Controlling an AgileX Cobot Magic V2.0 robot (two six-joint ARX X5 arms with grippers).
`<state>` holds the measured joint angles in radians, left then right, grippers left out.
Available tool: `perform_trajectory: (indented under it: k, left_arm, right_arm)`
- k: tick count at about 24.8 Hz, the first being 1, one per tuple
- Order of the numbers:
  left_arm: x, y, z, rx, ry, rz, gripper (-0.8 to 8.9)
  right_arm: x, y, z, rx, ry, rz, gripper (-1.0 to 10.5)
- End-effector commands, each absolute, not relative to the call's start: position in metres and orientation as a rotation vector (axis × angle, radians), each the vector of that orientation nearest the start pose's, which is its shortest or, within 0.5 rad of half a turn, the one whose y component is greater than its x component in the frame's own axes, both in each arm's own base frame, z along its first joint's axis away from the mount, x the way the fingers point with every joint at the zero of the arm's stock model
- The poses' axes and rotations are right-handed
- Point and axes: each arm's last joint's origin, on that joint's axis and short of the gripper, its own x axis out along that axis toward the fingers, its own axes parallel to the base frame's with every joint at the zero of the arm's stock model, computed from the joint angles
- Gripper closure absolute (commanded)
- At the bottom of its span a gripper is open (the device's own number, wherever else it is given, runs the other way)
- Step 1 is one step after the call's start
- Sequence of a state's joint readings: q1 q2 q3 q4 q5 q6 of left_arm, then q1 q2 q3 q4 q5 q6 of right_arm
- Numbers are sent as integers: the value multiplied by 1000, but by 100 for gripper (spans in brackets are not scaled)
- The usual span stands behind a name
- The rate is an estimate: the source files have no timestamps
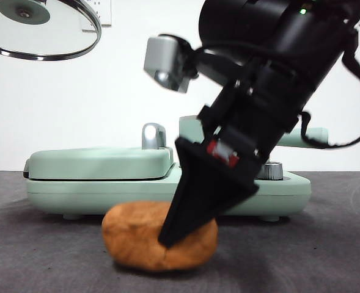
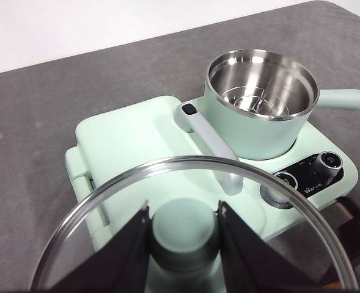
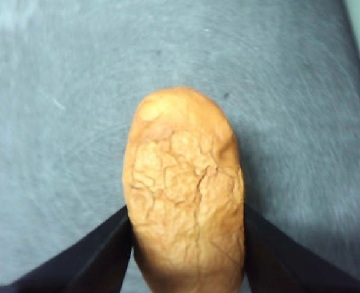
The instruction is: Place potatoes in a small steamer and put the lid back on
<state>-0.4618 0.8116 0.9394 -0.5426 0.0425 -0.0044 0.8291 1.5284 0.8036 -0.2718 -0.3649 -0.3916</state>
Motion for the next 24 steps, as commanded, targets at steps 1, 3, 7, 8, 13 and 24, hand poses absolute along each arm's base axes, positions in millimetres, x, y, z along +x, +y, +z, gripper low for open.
perform_trajectory:
  k: [1,3,7,8,13,24]
  left_arm:
    - [144,-73,356,65,360,-496,804]
    - [144,-73,356,65,360,-496,804]
    - [144,-73,356,65,359,-496,804]
    - [144,-73,356,65,359,-496,804]
    - [144,-74,356,65,357,-496,804]
    - [144,-74,356,64,354,-496,804]
  right_arm:
    - [181,215,198,-456,764,1244,734]
    - [176,204,220,-371,732,1199,734]
    - [171,175,267,-110,729,953,734]
    - [172,167,278,-63,742,887,734]
    - [188,148,307,-4,797,743,734]
    - [275,137,336,-32,770,600,734]
